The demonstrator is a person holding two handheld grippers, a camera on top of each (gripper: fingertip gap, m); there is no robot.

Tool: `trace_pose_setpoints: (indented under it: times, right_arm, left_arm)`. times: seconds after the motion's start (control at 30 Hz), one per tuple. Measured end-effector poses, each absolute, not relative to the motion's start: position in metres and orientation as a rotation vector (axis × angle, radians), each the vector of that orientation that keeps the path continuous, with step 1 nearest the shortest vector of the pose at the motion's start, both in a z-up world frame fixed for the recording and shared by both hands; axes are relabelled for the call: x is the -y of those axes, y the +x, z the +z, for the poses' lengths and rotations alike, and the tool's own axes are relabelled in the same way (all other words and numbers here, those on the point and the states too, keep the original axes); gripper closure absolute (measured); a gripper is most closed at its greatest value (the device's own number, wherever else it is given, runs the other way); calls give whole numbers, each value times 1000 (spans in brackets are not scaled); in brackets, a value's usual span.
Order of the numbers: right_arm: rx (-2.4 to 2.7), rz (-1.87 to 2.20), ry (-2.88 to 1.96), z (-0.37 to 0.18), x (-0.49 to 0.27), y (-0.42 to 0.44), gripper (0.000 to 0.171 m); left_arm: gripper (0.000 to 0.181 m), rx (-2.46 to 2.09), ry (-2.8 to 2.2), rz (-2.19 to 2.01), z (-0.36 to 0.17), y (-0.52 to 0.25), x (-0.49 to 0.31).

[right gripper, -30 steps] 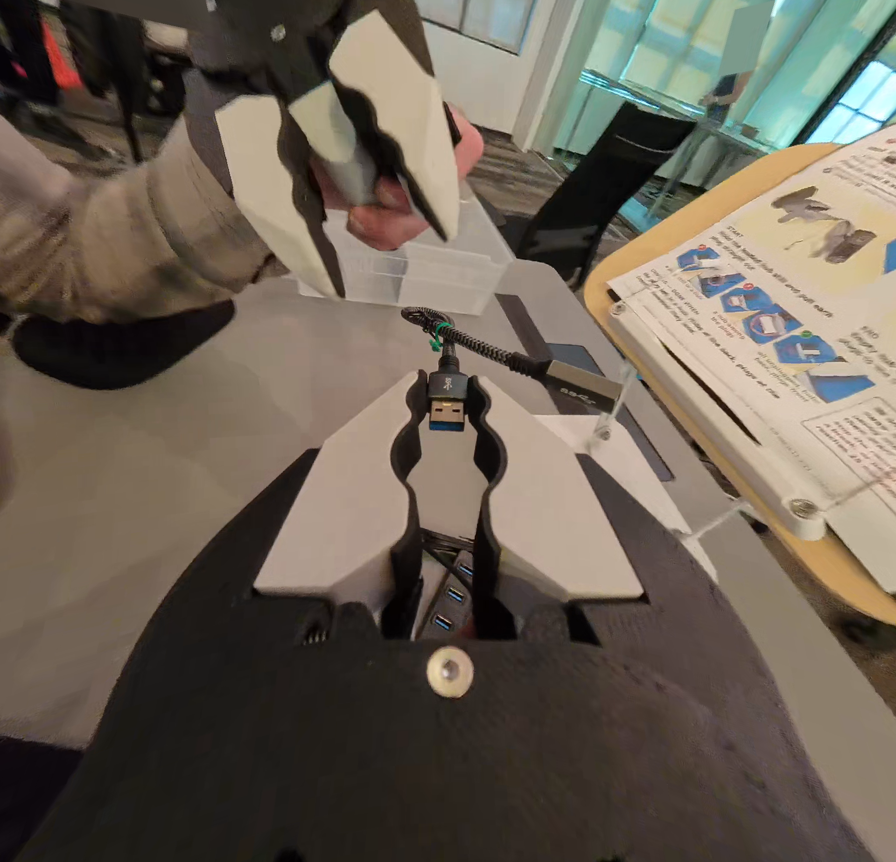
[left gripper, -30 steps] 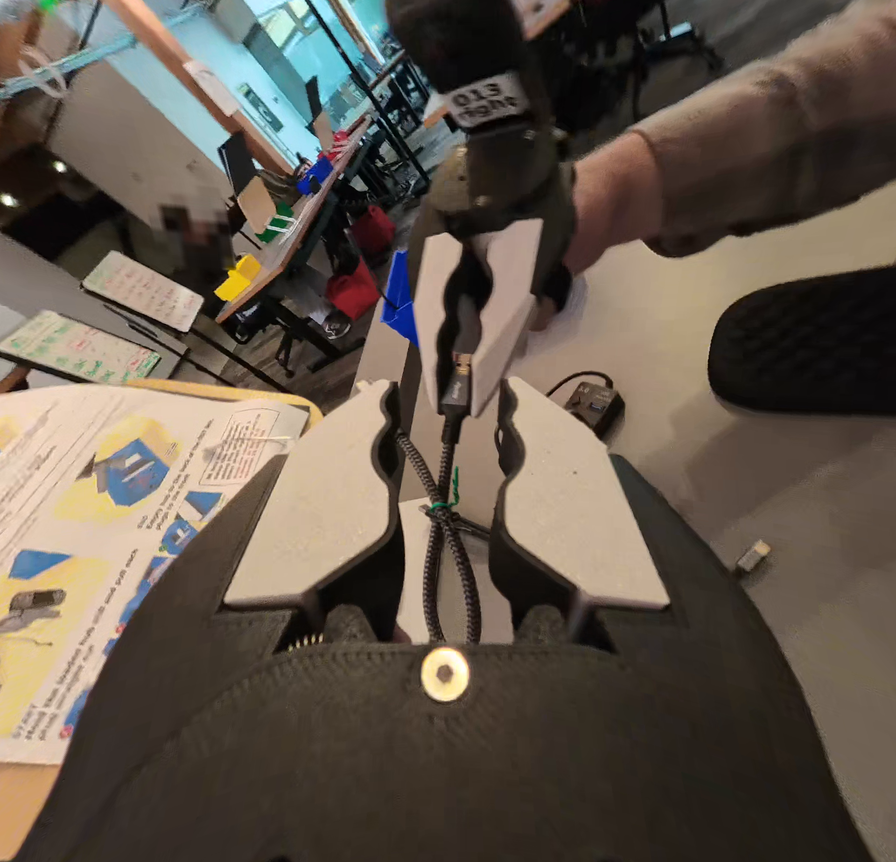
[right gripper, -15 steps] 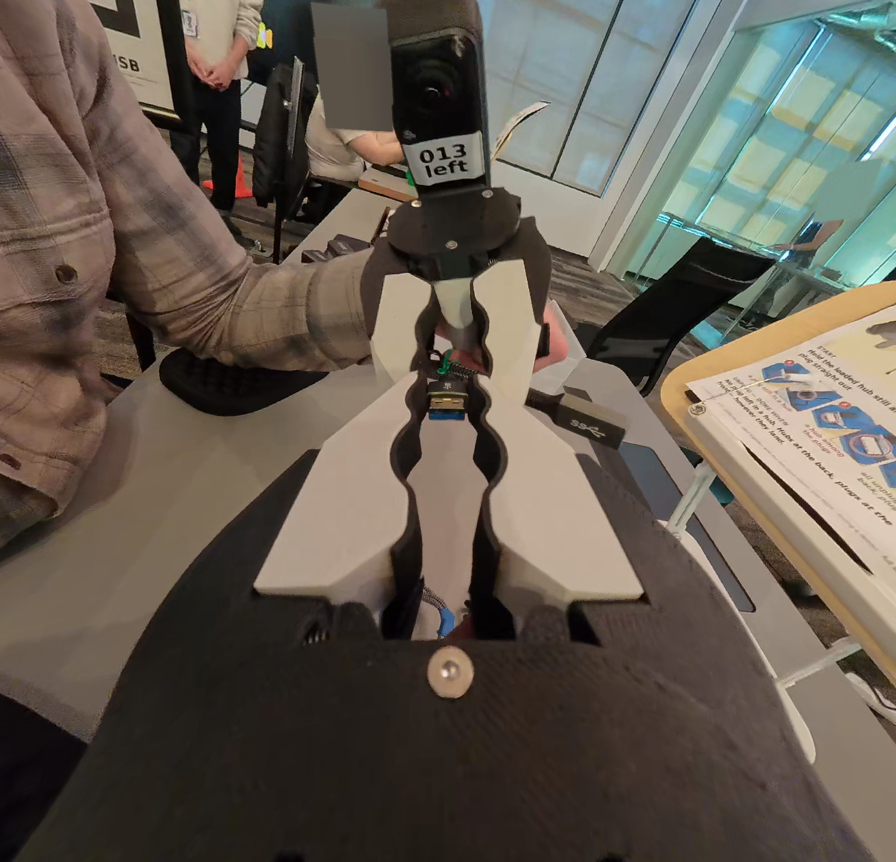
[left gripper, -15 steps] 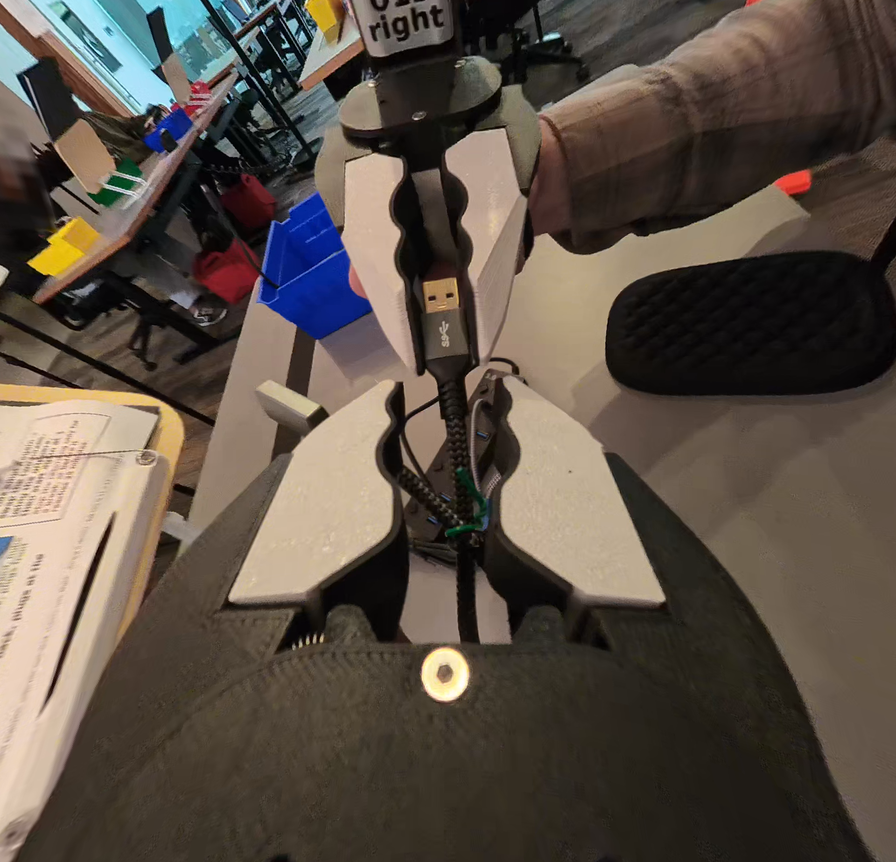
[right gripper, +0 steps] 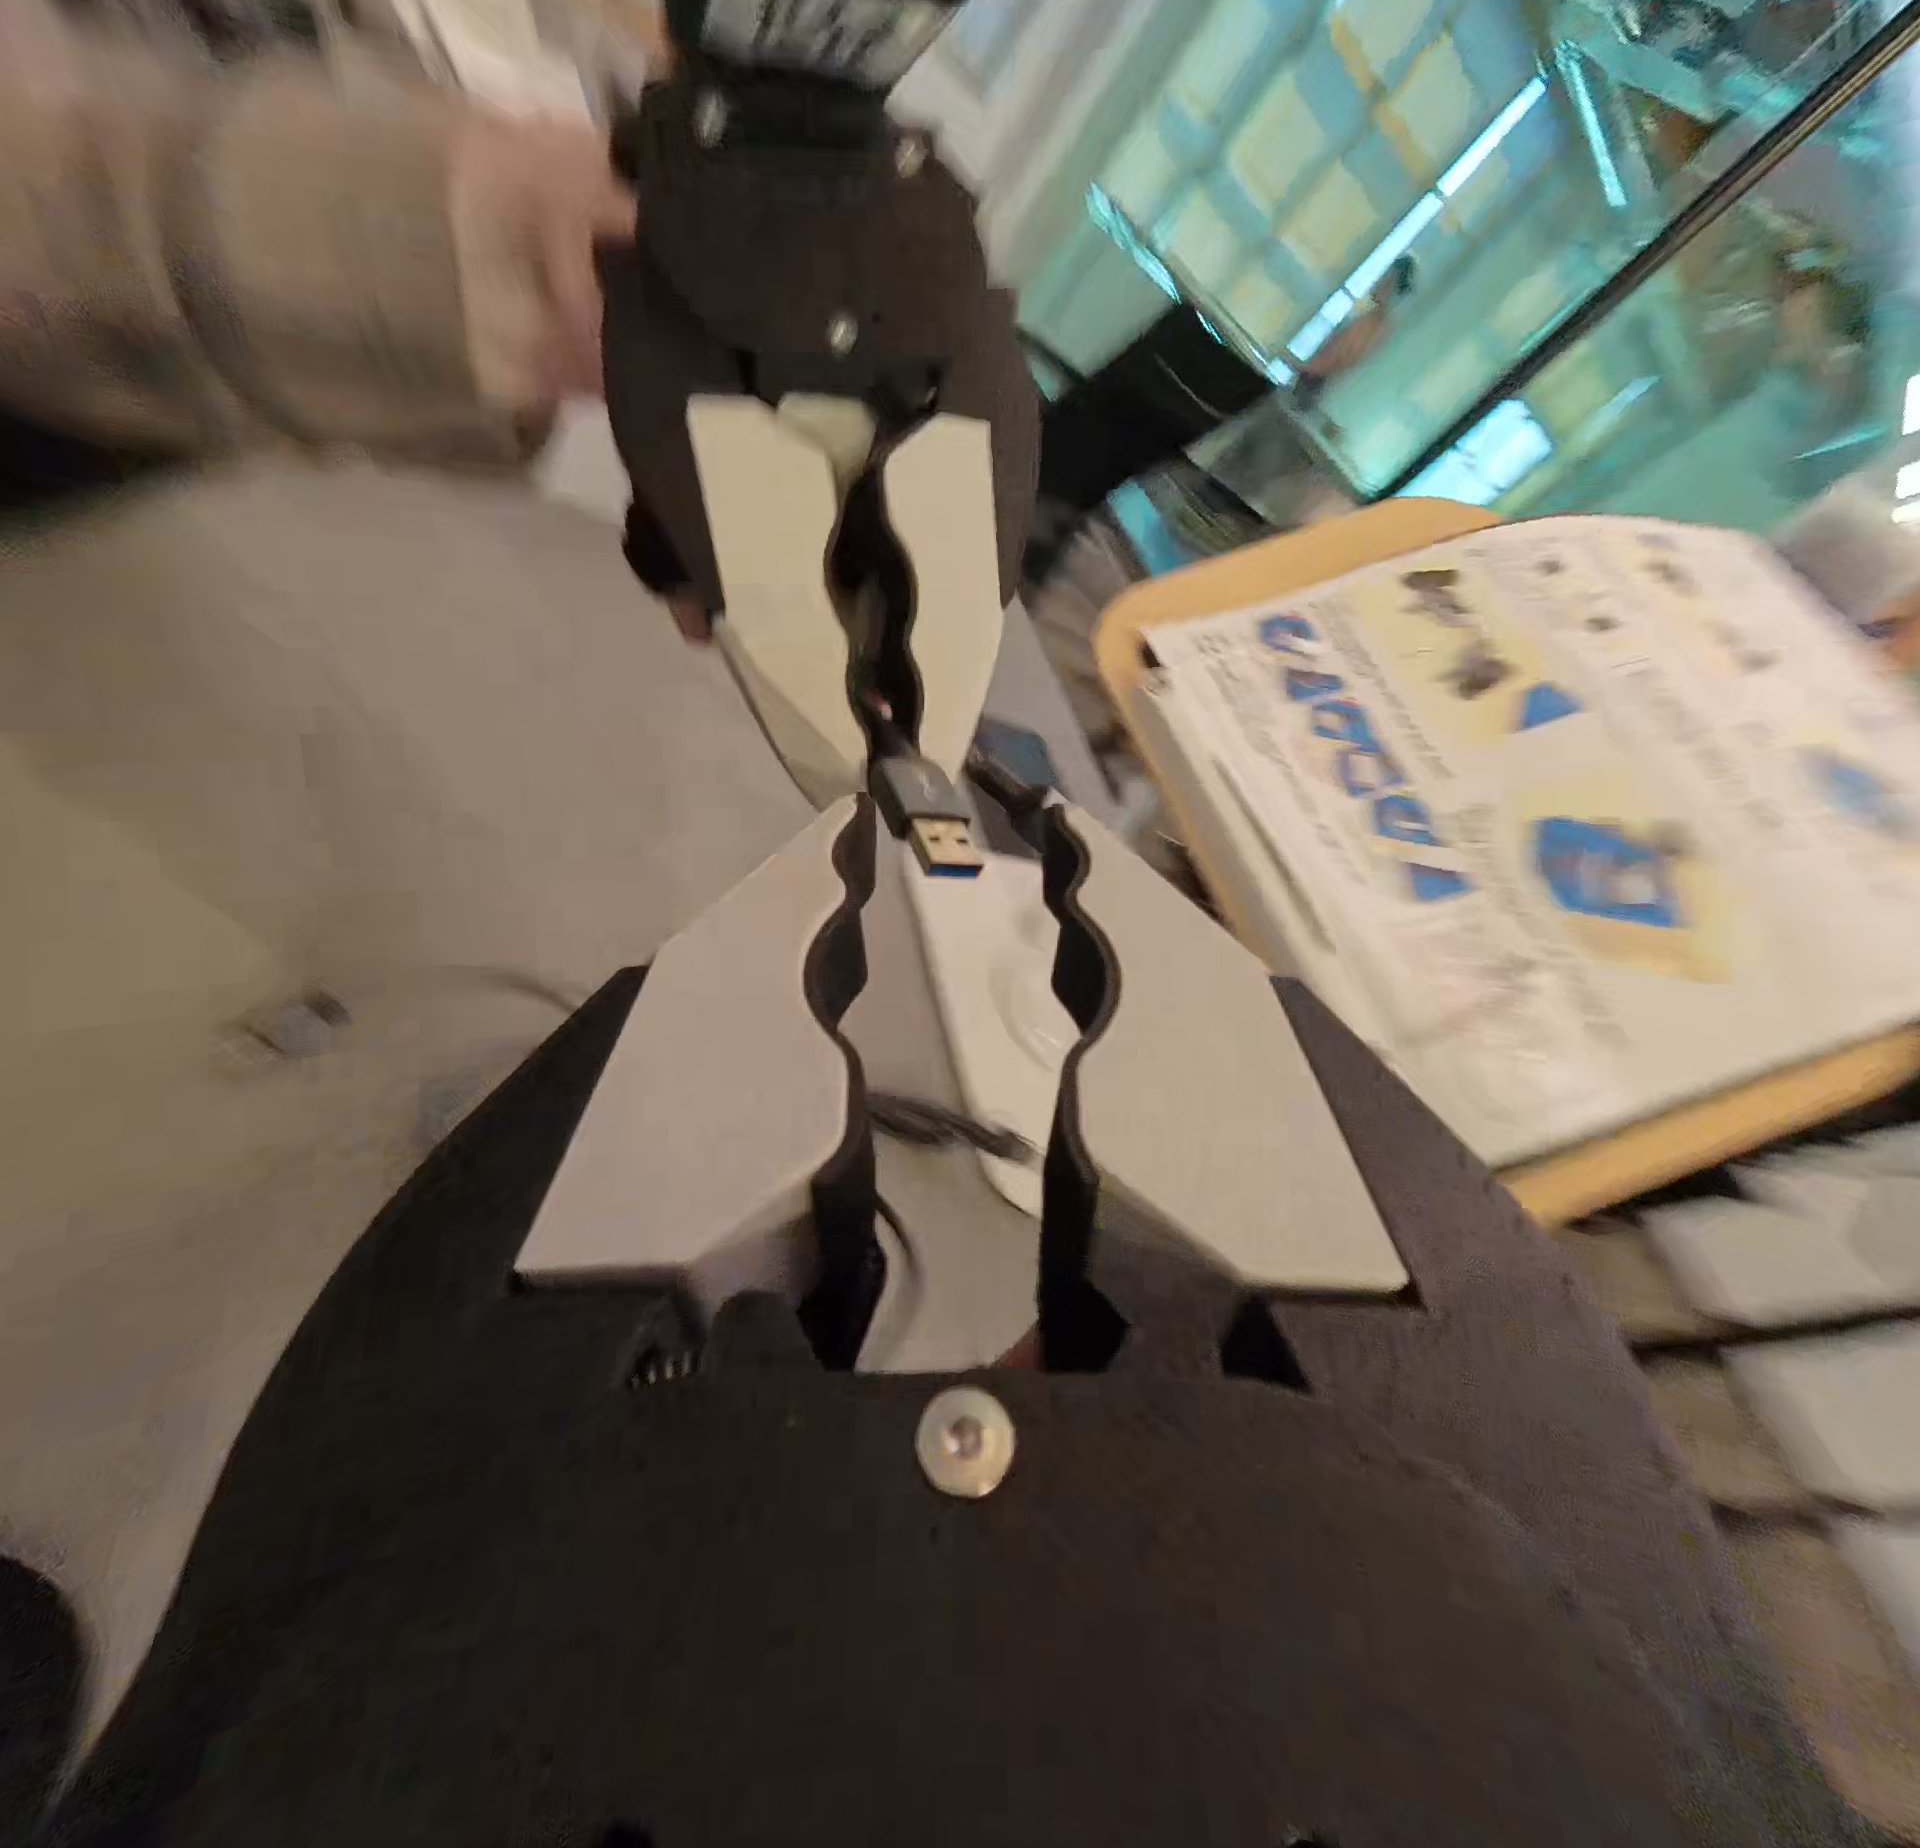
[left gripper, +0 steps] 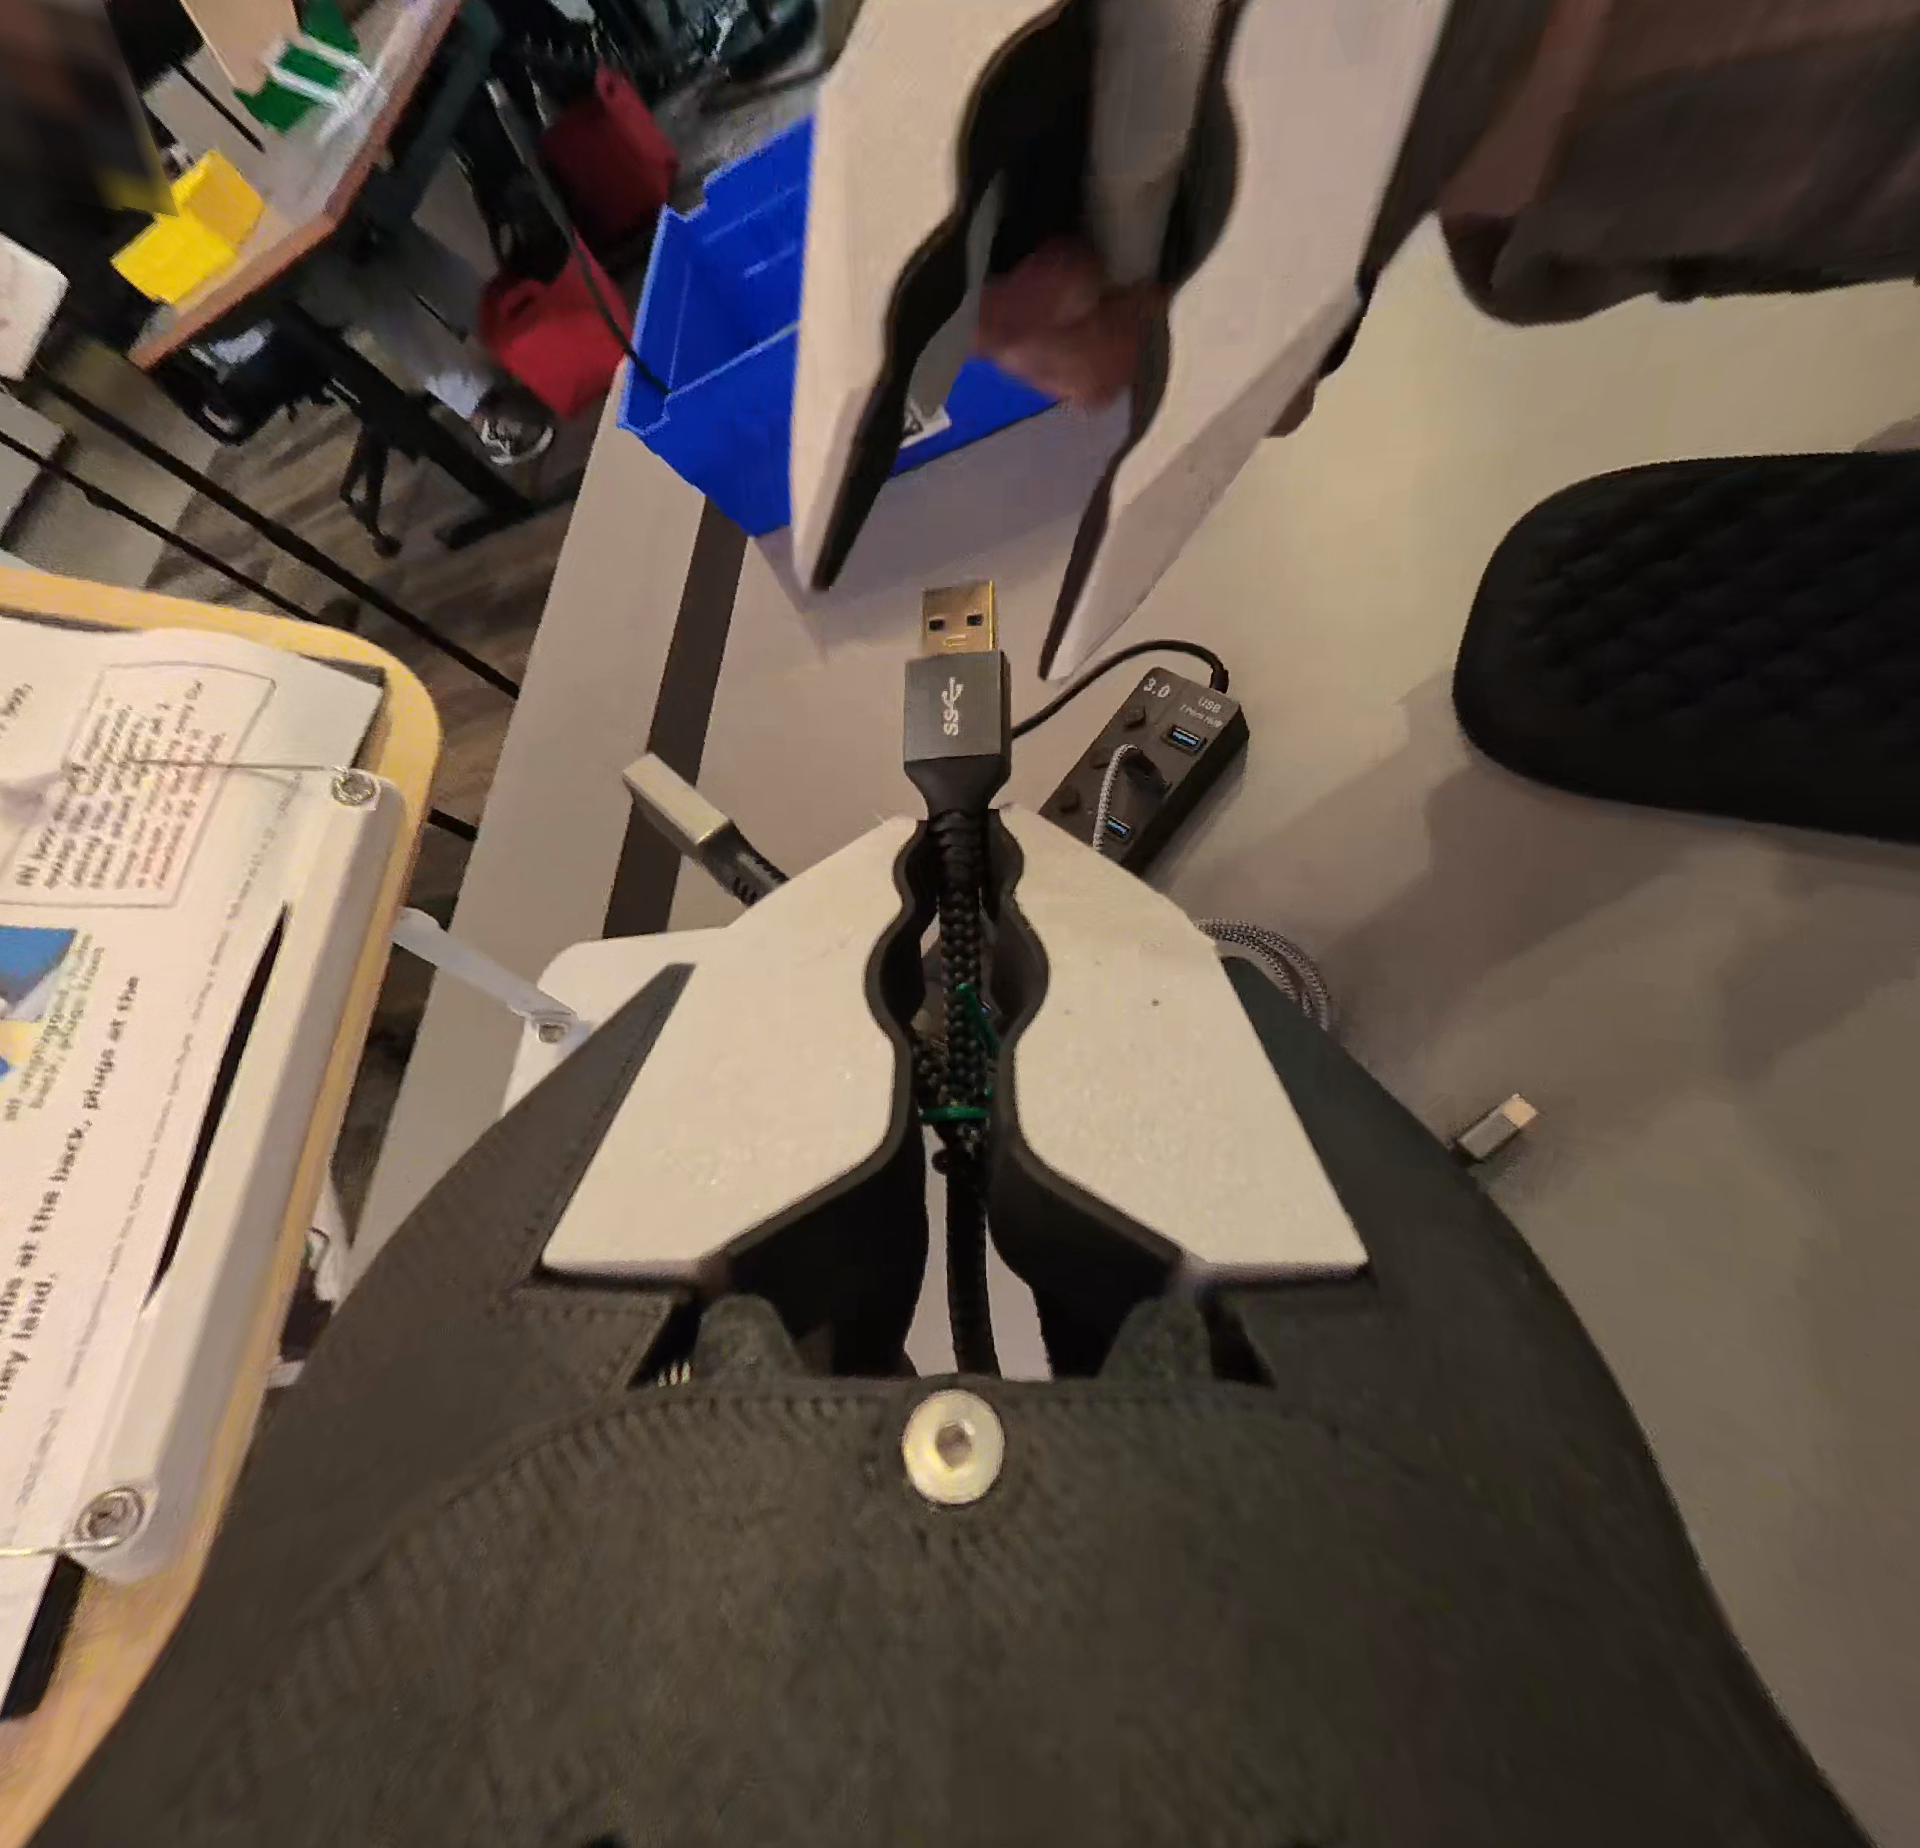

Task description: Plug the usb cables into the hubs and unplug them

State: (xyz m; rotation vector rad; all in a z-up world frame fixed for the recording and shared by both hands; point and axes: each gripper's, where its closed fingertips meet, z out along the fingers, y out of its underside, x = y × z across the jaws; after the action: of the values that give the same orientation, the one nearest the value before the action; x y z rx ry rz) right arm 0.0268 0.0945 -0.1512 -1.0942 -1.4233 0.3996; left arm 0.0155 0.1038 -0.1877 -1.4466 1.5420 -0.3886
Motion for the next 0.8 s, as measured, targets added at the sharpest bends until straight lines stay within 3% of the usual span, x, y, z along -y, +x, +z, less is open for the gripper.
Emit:
trace_pose_setpoints:
  times: [0.13, 0.33, 0.5, 0.67, 0.8]
  right_arm:
    - [1565, -322, -966, -159, -102, 36, 147]
    - [1520, -754, -743, -158, -108, 28, 159]
    - [1490, -694, -756, -156, -107, 28, 164]
    - [1483, -627, -758, -155, -103, 28, 165]
    - [1524, -599, -714, -161, -93, 19, 165]
  left_arm:
    - [173, -1480, -1539, -469, -188, 15, -107]
    - [174, -1454, -1603, -562, -191, 21, -103]
    - [173, -1431, -1578, -603, -183, 21, -100]
    - [143, -1353, -1486, -800, -154, 14, -93]
    - [137, -1329, -1331, -795, -128, 8, -89]
